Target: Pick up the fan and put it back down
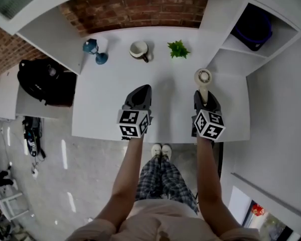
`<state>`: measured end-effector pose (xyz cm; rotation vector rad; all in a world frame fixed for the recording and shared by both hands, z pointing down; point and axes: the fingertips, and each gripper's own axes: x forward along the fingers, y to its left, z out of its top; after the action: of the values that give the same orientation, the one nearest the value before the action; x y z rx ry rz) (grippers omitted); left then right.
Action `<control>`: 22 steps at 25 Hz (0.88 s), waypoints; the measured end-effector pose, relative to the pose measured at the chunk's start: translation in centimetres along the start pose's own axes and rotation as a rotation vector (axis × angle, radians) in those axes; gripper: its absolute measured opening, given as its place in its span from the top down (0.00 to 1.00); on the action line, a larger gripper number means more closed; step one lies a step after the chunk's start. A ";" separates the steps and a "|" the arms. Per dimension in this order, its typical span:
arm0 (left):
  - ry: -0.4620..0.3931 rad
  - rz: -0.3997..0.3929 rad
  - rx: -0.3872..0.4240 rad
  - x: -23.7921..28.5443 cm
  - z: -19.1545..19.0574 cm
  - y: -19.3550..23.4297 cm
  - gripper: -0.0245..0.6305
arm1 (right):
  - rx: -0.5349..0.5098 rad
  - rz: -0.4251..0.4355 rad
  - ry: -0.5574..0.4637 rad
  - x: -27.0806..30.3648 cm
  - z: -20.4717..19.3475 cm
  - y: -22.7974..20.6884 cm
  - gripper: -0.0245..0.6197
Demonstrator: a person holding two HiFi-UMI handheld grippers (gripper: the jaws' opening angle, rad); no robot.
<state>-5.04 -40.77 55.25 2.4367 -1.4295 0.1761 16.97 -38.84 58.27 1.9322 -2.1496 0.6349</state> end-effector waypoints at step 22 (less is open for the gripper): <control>0.087 -0.004 -0.035 1.0 -5.9 -0.6 0.92 | 0.036 0.009 0.312 3.4 -7.7 -1.8 0.28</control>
<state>-3.78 -39.41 60.98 2.3731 -1.3792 0.2508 17.10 -38.71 66.85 1.7070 -1.9661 0.9143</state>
